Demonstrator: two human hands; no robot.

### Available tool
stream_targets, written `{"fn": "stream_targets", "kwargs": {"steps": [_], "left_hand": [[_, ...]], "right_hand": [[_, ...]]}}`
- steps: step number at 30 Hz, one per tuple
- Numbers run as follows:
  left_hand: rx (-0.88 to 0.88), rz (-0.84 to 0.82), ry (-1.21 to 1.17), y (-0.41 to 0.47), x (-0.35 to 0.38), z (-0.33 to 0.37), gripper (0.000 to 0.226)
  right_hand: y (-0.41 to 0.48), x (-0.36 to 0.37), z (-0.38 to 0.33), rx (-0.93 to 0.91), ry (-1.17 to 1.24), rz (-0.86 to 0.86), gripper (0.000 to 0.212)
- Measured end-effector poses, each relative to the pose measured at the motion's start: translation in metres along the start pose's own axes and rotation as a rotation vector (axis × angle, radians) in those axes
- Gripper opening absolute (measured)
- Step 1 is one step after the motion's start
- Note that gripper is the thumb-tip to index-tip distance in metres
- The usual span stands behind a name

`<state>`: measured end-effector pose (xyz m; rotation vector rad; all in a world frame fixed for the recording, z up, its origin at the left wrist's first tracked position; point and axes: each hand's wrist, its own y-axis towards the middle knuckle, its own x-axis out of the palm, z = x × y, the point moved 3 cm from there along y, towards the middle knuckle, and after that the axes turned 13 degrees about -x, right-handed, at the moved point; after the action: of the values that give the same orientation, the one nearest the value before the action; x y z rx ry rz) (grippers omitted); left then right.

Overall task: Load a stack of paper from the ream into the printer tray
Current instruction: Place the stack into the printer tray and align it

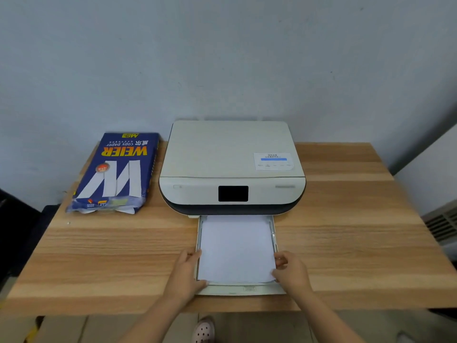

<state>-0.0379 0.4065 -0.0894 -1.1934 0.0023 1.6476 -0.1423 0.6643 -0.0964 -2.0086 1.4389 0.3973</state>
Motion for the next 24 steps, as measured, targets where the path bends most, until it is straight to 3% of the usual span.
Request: {"fn": "stream_targets", "kwargs": {"steps": [6, 16, 24], "left_hand": [[0.041, 0.019, 0.062, 0.003, -0.001, -0.002, 0.087], [0.118, 0.050, 0.144, 0.004, -0.001, -0.004, 0.086], [0.117, 0.072, 0.182, 0.003, 0.002, -0.003, 0.090]], "right_hand": [[-0.007, 0.000, -0.008, -0.099, -0.131, -0.177, 0.076], [-0.010, 0.001, -0.007, -0.233, -0.245, -0.196, 0.064], [-0.012, -0.003, -0.005, -0.229, -0.242, -0.145, 0.074]]}}
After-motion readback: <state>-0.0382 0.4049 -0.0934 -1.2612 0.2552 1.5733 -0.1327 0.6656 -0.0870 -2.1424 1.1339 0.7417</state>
